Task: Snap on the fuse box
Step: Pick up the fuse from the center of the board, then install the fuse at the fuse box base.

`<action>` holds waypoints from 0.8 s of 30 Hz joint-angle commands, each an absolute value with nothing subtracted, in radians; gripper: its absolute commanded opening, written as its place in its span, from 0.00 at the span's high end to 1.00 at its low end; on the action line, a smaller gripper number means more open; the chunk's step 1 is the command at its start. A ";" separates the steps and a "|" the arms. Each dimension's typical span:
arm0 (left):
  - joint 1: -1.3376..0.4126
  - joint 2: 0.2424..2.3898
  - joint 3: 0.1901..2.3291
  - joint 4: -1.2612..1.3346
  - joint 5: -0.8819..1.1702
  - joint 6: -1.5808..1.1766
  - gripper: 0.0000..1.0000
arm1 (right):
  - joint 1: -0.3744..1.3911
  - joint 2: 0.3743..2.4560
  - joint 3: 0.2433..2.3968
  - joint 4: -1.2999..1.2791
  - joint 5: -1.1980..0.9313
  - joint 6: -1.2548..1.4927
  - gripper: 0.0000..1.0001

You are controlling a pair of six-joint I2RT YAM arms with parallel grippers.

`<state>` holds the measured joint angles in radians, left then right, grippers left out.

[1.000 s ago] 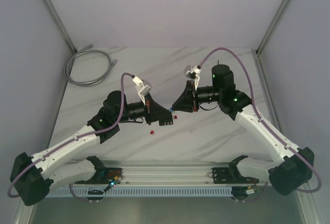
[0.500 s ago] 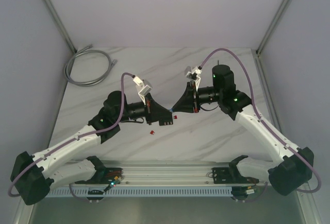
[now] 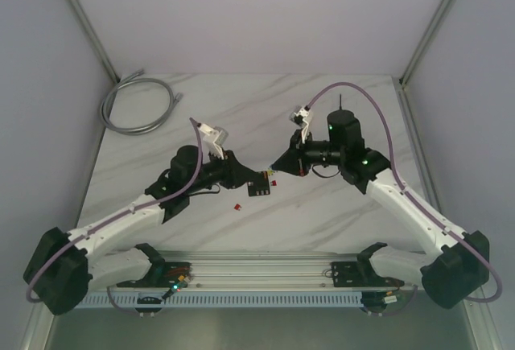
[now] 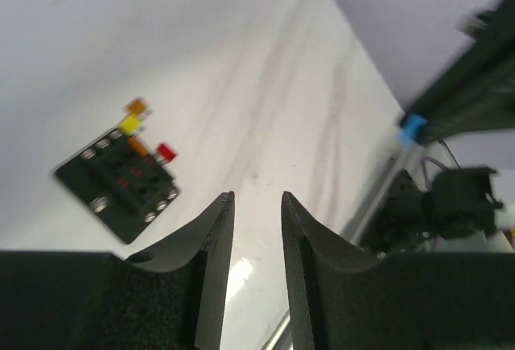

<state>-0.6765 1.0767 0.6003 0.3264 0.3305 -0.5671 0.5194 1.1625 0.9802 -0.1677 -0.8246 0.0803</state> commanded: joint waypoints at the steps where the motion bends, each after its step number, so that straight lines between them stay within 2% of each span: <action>1: -0.639 1.164 0.591 0.288 0.167 -0.655 0.59 | 0.553 1.124 0.925 -0.160 -0.492 0.174 1.00; 10: -0.581 1.460 0.721 0.190 0.112 -0.725 0.60 | 0.652 1.148 0.818 -0.079 -0.089 0.328 1.00; 16: -0.573 1.605 0.783 0.172 0.173 -0.757 0.61 | 0.722 1.252 0.829 -0.078 0.043 0.378 1.00; 24: -0.576 1.683 0.769 0.162 0.220 -0.827 0.63 | 0.799 1.396 0.913 -0.094 0.138 0.391 1.00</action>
